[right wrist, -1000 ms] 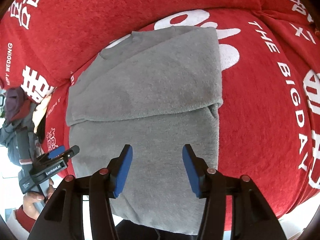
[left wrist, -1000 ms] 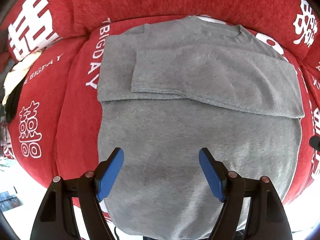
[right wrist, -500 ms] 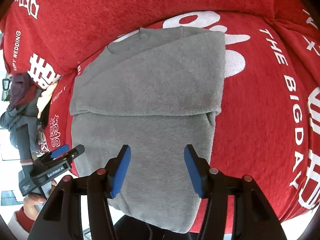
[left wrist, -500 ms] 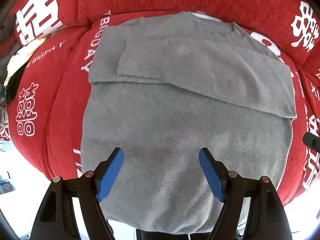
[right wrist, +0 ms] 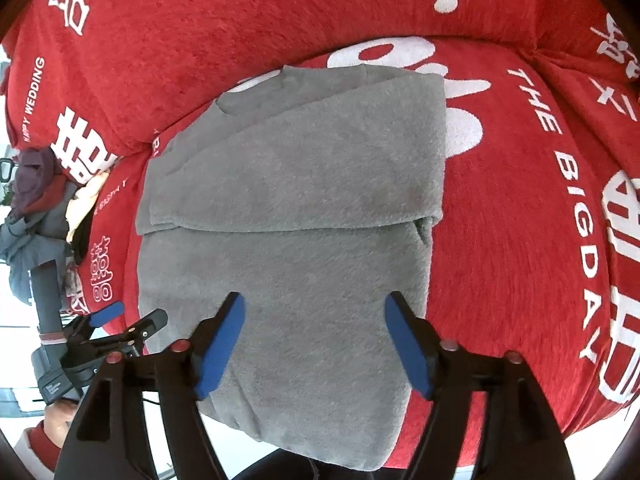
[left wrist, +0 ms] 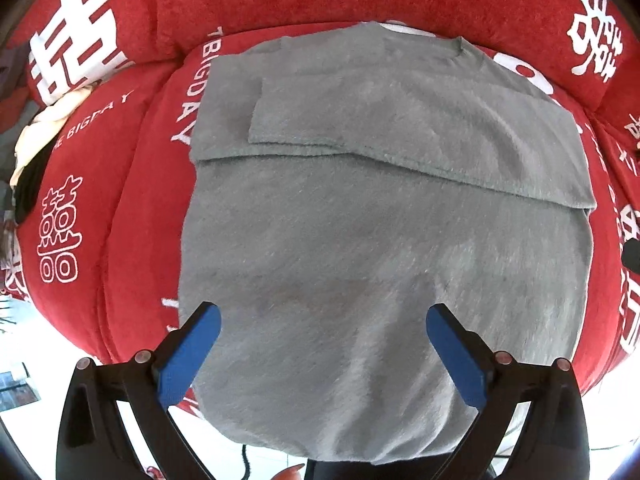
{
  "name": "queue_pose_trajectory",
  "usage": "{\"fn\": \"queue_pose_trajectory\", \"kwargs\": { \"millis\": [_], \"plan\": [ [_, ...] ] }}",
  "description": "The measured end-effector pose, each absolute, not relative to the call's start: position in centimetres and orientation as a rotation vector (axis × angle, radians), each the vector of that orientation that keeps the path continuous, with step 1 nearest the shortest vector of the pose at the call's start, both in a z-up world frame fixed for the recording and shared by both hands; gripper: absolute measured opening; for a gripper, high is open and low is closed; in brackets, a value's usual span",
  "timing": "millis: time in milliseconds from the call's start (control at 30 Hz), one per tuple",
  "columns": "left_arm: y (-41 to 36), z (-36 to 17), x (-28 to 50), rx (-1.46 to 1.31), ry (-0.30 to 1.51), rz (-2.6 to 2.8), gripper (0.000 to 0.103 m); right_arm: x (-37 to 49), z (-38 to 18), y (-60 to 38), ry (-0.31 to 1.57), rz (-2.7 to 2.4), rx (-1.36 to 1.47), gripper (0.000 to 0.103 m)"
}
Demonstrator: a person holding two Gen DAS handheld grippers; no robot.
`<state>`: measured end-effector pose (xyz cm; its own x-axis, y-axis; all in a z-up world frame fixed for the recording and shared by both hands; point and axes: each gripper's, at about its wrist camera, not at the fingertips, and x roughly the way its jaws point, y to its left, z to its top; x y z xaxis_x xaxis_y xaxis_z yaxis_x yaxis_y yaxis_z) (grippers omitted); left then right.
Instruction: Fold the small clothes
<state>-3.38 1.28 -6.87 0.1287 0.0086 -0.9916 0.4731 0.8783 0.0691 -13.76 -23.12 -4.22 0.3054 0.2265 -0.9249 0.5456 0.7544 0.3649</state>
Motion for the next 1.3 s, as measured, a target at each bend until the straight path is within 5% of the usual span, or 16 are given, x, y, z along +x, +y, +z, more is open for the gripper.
{"fn": "queue_pose_trajectory", "kwargs": {
  "millis": [533,1300],
  "plan": [
    [9.6,-6.8,-5.0,0.26,1.484,-0.343,0.103,-13.9,-3.2,-17.5,1.371,-0.339,0.54,0.088],
    [12.0,-6.0,-7.1,0.286,1.436,-0.428,0.103,-17.2,-1.9,-13.9,1.357,-0.398,0.509,0.088]
  ]
}}
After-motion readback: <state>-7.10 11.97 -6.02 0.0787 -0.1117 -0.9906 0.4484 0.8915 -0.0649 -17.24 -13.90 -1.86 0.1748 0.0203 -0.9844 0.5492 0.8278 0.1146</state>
